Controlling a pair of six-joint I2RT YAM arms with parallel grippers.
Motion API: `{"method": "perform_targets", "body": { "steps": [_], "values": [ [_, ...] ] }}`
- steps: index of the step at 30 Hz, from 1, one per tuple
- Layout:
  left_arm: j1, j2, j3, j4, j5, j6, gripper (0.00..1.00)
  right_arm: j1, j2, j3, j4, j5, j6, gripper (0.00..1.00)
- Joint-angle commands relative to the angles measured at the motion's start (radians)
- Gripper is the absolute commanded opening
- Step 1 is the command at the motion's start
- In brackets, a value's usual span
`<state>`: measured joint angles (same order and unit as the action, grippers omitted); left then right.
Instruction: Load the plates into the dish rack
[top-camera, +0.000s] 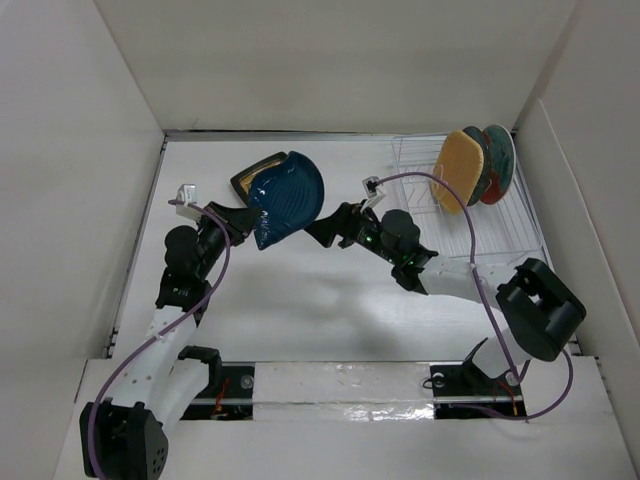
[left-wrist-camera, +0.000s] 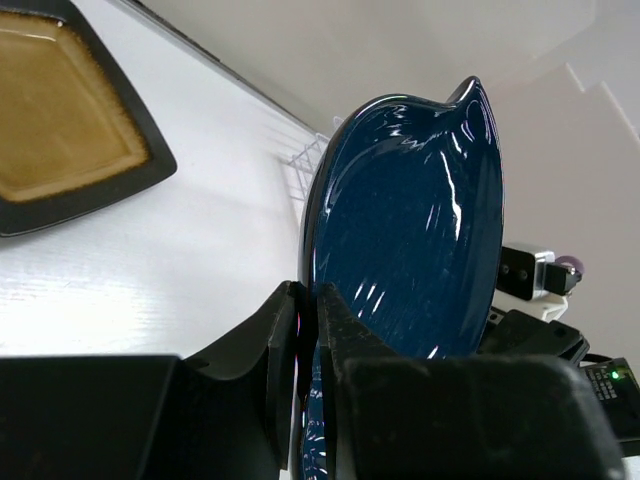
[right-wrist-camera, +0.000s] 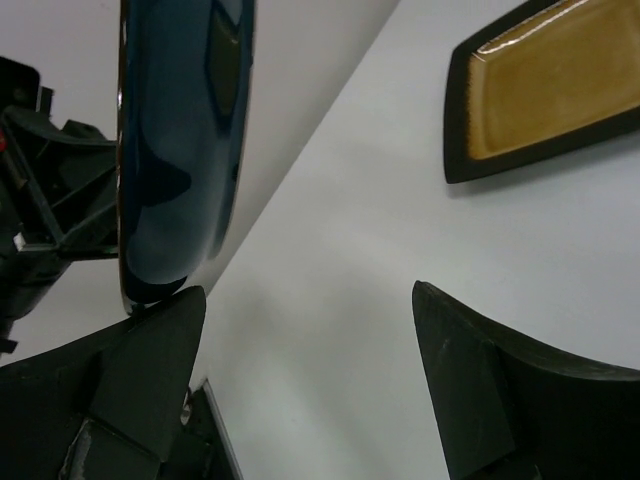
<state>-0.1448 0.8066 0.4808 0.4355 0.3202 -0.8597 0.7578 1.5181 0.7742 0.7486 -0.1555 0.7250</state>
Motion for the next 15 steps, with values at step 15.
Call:
{"method": "perform_targets", "body": {
  "steps": [15],
  "values": [
    [-0.013,-0.037,0.067,0.239,0.01,-0.078,0.0,0.047,-0.113,-0.139,0.017,0.037,-0.084,0.67]
  ]
}}
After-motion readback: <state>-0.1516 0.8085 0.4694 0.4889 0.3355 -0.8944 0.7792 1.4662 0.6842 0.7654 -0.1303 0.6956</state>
